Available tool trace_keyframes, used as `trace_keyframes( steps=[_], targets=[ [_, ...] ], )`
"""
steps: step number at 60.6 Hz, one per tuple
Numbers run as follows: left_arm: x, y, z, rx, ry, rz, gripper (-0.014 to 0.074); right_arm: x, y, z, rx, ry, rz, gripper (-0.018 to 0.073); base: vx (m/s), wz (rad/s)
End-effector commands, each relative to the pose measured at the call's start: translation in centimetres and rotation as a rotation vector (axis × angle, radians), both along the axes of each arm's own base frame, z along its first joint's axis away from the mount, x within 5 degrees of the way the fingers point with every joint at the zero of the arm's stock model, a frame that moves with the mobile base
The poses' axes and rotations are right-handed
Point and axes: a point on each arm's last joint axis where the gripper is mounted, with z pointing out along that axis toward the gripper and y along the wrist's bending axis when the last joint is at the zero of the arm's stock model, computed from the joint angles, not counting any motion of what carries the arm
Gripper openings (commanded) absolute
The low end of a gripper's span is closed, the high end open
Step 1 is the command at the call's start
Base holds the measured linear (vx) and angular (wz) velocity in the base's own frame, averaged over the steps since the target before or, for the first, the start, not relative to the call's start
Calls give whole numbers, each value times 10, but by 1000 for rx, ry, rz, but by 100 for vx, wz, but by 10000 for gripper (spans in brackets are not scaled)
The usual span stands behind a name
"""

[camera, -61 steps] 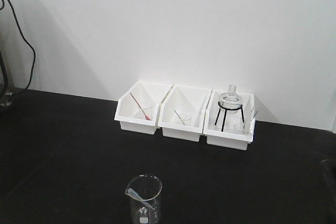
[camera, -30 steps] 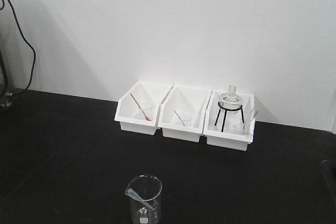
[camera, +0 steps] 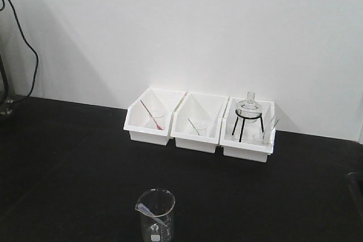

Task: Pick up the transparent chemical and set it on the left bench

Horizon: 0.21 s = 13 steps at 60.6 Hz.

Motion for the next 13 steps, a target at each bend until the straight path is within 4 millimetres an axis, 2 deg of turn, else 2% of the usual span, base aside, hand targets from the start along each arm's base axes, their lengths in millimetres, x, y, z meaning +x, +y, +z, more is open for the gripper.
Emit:
trace_keyframes(
  steps=[1,13],
  targets=[
    [-1,0,3,-14,-81,-1,-3,1,0,5,6,-72,-1,-8,0,0],
    [-1,0,3,-14,-81,-1,-3,1,0,5,6,-72,-1,-8,0,0]
  ],
)
